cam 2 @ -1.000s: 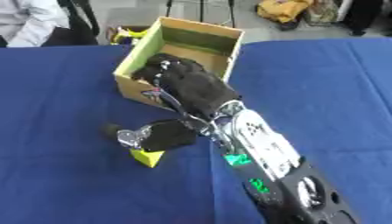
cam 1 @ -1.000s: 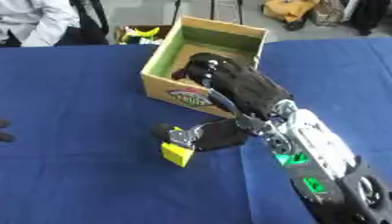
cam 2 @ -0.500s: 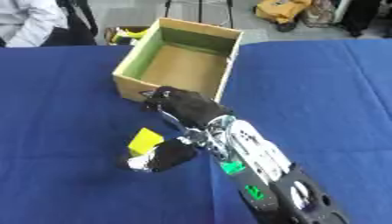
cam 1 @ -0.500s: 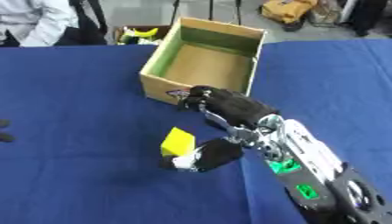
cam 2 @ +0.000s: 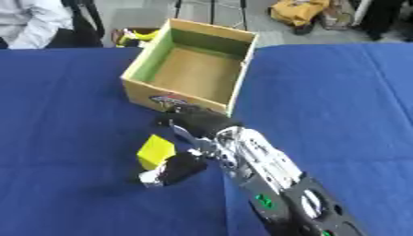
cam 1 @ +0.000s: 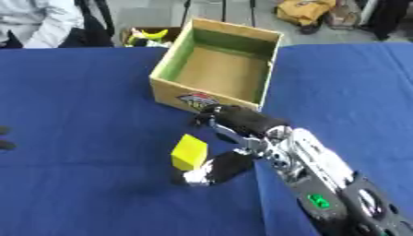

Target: Pick up objects on the table and place them in the box.

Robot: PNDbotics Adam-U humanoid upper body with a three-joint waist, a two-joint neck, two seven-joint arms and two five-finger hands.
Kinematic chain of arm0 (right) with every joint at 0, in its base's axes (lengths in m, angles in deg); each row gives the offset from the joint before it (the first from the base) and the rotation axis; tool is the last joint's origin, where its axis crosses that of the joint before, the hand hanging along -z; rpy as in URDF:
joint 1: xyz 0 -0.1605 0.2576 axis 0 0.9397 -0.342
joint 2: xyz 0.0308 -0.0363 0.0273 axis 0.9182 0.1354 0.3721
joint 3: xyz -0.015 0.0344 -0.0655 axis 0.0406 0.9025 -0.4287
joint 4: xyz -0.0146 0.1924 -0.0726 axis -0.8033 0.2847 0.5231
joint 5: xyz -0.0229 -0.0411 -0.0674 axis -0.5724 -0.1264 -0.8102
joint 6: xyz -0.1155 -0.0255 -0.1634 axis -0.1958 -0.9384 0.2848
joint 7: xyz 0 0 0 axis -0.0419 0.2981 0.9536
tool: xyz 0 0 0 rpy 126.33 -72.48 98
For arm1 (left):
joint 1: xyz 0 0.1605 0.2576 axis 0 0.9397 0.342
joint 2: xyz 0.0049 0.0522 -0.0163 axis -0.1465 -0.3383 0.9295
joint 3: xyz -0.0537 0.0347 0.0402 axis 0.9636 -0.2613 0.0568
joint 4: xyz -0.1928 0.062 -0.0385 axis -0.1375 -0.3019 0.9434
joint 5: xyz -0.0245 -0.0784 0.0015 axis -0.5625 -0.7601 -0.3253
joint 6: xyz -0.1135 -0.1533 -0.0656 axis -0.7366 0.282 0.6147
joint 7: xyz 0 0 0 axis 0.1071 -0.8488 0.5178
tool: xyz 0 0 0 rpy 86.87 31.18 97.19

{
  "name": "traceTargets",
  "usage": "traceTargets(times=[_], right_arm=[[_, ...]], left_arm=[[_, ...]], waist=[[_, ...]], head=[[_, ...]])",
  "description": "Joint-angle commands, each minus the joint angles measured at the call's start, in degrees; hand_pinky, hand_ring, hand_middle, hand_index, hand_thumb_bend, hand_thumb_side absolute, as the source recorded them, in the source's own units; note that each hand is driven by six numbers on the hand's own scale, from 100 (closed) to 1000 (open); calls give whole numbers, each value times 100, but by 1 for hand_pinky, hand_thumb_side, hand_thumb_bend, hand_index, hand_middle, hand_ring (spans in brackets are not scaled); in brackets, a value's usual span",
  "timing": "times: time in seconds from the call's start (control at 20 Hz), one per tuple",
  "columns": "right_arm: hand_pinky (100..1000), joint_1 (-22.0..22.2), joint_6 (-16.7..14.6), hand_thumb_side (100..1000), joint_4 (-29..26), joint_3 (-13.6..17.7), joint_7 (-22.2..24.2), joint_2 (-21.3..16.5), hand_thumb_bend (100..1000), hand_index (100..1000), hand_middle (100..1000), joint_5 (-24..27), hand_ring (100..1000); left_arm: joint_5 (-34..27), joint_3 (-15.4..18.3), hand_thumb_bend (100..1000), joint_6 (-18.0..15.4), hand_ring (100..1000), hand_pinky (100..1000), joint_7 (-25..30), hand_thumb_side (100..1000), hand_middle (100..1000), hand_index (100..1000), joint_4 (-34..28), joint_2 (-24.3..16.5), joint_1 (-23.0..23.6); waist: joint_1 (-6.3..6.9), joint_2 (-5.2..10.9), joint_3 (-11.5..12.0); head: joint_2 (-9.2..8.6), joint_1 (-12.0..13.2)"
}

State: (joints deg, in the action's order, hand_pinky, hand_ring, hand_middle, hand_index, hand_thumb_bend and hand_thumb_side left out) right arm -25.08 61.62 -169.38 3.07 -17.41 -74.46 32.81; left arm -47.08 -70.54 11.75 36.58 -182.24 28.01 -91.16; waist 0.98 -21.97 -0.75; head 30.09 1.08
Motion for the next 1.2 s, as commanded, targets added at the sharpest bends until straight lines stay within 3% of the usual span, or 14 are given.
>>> traceTargets(times=[0.05, 0.6, 0.8, 1.0, 1.2], right_arm=[[839, -74, 69, 824, 57, 48, -81, -1, 609, 906, 785, -98, 1000], [792, 2, 200, 760, 385, 85, -408, 32, 511, 889, 744, -317, 1000], [765, 20, 226, 752, 481, 91, -524, 55, 531, 856, 700, -365, 998], [718, 12, 213, 752, 477, 60, -772, 60, 584, 791, 598, -490, 916], [706, 16, 158, 776, 500, 19, -988, 88, 600, 782, 581, -660, 899]], left_arm=[[10, 4, 156, 0, 598, 475, 13, 960, 627, 910, -114, -102, -33], [36, -4, 159, -1, 597, 474, 37, 960, 625, 904, -114, -70, -44], [44, -4, 160, -3, 597, 474, 43, 960, 625, 904, -114, -58, -49], [50, -11, 159, -2, 597, 474, 52, 959, 625, 904, -114, -50, -61], [50, -17, 159, -1, 597, 474, 67, 960, 625, 903, -114, -50, -68]], waist=[[12, 98, 11], [23, 45, 37], [25, 22, 55], [22, 4, 57], [21, 1, 70]], head=[[-93, -9], [-140, -35], [-123, -52], [-101, -56], [-111, -63]])
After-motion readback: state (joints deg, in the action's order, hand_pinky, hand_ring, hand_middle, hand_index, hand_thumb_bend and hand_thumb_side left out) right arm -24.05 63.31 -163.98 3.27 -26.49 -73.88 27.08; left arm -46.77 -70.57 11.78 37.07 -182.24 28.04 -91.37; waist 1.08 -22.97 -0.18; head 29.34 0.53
